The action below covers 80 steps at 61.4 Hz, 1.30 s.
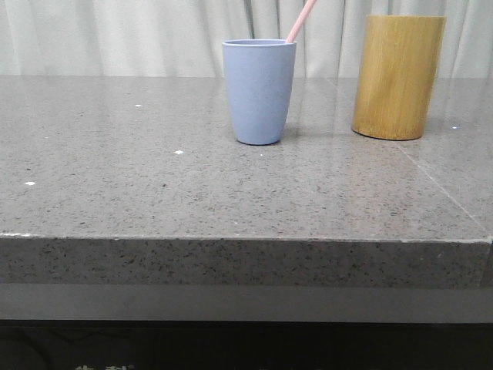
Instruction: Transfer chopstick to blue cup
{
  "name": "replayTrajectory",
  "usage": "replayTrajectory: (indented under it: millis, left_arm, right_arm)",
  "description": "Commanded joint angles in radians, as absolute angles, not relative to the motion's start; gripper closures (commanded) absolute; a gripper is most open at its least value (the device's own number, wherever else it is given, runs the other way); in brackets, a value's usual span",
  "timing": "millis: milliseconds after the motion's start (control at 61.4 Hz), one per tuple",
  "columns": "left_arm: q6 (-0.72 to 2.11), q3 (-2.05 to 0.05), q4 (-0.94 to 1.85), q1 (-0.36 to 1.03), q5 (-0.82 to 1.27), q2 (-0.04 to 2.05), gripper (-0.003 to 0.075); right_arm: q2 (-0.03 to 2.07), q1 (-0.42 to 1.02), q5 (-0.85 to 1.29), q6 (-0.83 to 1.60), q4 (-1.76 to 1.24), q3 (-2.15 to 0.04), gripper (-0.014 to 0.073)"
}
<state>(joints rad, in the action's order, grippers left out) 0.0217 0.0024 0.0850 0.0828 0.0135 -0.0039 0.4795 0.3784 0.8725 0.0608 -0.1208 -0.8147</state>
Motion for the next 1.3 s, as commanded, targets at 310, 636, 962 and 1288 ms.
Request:
replayTrajectory:
  millis: [310, 636, 962, 1288]
  left_arm:
    - [0.014, 0.016, 0.086, 0.081, -0.067, -0.026, 0.0739]
    - [0.014, 0.016, 0.086, 0.081, -0.067, -0.026, 0.0739]
    - [0.014, 0.016, 0.086, 0.081, -0.067, -0.026, 0.0739]
    - [0.014, 0.016, 0.086, 0.081, -0.067, -0.026, 0.0739]
  right_arm:
    - [0.487, 0.378, 0.805, 0.065, -0.114, -0.841, 0.066]
    - [0.399, 0.257, 0.676, 0.076, -0.082, -0.744, 0.066]
    - [0.108, 0.056, 0.147, 0.076, -0.085, -0.226, 0.066]
    - [-0.033, 0.023, -0.027, 0.076, -0.144, 0.023, 0.066]
